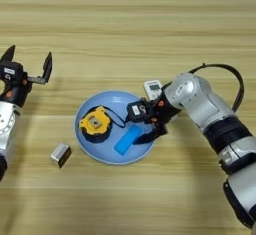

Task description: Move the objects on the table

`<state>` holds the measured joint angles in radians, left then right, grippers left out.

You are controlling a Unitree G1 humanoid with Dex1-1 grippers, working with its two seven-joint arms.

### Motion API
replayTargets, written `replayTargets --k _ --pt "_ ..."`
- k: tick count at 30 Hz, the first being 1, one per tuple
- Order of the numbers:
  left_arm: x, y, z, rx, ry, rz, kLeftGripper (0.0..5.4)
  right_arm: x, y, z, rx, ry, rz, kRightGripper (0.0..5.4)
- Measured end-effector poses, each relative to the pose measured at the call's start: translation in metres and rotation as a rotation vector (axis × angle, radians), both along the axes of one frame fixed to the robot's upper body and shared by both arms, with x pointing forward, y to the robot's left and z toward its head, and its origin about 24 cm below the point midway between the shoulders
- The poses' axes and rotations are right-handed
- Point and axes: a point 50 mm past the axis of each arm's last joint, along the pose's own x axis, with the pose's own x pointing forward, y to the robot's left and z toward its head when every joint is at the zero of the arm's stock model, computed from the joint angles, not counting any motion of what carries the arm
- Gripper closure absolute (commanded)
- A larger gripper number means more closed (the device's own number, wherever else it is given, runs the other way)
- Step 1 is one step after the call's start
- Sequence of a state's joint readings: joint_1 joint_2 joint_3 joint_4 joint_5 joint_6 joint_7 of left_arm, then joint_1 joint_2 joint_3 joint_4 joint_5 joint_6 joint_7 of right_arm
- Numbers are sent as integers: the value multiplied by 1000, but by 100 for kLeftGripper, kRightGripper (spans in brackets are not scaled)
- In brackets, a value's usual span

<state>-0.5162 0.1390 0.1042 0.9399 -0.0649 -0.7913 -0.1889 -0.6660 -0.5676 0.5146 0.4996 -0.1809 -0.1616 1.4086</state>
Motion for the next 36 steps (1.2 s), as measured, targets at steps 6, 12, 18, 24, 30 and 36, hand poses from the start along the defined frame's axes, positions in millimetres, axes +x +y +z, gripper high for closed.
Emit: replayTargets --k 6,12,18,24,30,36 --pt "0 0 0 0 0 -1 0 0 5 0 12 -1 9 325" --pt "0 0 0 0 0 -1 0 -2 7 0 11 18 15 383" --pt "0 0 0 0 0 -2 0 -3 8 1 15 28 13 400" --pt "0 0 0 1 0 -4 0 -6 11 4 32 36 26 400" --pt "0 0 0 2 0 -5 0 -12 7 17 98 34 22 400" --pt "0 0 0 2 1 -5 0 -21 1 34 201 8 2 400"
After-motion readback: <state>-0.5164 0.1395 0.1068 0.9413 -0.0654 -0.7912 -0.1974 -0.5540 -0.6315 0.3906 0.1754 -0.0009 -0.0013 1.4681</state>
